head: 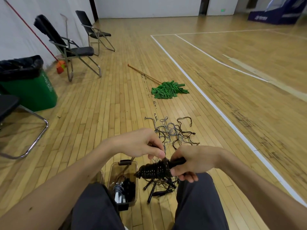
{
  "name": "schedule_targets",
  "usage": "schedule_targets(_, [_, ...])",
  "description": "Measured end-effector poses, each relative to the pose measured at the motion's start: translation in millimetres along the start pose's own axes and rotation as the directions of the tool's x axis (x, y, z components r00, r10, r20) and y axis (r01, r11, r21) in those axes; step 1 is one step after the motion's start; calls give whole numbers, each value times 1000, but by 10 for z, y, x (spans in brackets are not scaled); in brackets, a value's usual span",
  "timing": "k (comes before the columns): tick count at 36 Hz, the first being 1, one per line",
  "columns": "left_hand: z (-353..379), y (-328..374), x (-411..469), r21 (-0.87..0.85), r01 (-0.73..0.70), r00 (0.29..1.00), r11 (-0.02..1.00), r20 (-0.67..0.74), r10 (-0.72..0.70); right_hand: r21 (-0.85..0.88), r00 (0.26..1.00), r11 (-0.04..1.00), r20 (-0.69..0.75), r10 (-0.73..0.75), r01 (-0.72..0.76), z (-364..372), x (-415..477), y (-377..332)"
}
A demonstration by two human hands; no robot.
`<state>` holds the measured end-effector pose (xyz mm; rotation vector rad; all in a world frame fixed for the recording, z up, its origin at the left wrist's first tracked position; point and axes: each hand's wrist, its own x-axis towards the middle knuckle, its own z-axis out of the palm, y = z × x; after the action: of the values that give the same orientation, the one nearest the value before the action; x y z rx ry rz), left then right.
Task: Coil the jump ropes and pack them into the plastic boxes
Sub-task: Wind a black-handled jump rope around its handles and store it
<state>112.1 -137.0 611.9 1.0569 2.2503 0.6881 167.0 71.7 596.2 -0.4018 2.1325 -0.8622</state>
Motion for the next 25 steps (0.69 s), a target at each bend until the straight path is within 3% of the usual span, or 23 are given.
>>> schedule_targets(8, [6,-117,-30,-309,-49,999,950,-21,45,127,980,978,92,-176,164,54,-60,-154])
schedule_targets(16, [61,-257,-119,-507,-24,995,861,-93,-27,452,921,813,-58,-384,367,75,-37,-143])
schedule_targets(20, [183,-282,-125,-519,89,968,850,-157,-197,647,909,655,-157,-386,391,65,36,-107])
schedule_targets(23, [245,-194,-59,-633,66,959,771,-174,-224,745,917,543,-249,-312,387,54,88,-58])
schedule_targets(25, [263,-198,-59,-653,28,966,757,-178,-189,761,922,522,-301,-242,386,55,106,-26])
